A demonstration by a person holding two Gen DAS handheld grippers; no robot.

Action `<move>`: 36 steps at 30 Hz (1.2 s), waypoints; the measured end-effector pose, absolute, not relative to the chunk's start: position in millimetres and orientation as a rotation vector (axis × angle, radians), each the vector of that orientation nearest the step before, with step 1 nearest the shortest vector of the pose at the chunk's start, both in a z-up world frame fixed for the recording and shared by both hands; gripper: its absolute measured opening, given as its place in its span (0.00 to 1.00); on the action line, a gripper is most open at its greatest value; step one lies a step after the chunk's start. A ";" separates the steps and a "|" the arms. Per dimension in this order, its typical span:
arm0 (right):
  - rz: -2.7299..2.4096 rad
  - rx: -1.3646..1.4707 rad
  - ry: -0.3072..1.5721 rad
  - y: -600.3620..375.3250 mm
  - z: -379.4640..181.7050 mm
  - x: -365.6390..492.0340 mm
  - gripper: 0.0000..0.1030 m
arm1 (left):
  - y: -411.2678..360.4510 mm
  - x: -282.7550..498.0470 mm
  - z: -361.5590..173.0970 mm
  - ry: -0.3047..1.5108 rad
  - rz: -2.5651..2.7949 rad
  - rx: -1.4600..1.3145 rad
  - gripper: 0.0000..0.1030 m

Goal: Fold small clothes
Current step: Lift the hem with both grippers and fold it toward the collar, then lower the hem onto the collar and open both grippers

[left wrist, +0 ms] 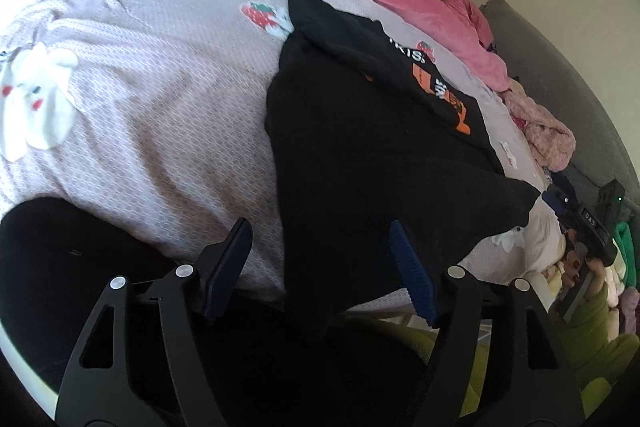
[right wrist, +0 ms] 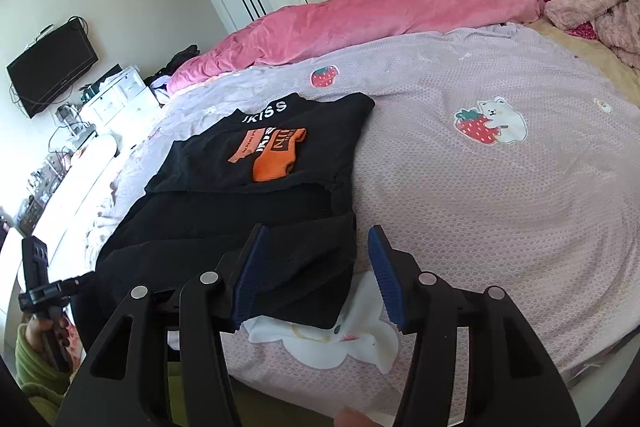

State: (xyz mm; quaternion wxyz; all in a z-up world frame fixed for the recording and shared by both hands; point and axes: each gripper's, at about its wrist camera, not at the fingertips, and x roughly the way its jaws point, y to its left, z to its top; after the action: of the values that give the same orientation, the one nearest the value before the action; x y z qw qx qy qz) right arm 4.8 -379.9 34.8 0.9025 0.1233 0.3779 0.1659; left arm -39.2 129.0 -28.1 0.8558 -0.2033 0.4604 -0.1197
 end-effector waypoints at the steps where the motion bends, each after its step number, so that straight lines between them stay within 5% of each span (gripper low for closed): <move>1: 0.348 0.268 0.798 -379.2 32.4 7.3 0.49 | 125.4 -37.7 -30.9 0.981 -0.258 -0.421 0.61; 8: 0.324 0.307 0.885 -375.0 9.8 22.1 0.49 | 105.3 -33.1 -42.8 1.027 -0.281 -0.367 0.59; 10: 0.324 0.313 0.891 -374.3 6.1 24.1 0.41 | 102.4 -32.3 -44.2 1.024 -0.292 -0.374 0.33; 12: 0.330 0.303 0.887 -372.2 5.8 24.6 0.09 | 101.2 -32.0 -43.1 1.020 -0.287 -0.364 0.07; 13: 0.334 0.294 0.876 -371.0 7.6 23.8 0.09 | 102.3 -32.6 -40.7 1.013 -0.287 -0.363 0.03; 28: 0.385 0.358 0.625 -378.0 69.9 57.3 0.08 | 136.5 24.3 53.0 0.745 -0.311 -0.445 0.03; 36: 0.332 0.370 0.598 -377.1 76.9 117.4 0.08 | 132.6 105.1 55.1 0.754 -0.269 -0.486 0.03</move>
State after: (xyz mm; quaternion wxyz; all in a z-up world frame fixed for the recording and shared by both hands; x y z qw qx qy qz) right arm 117.4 -377.1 76.9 0.9253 0.1804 0.2915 0.1620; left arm 105.1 132.6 55.1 0.8923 -0.2344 0.3633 -0.1296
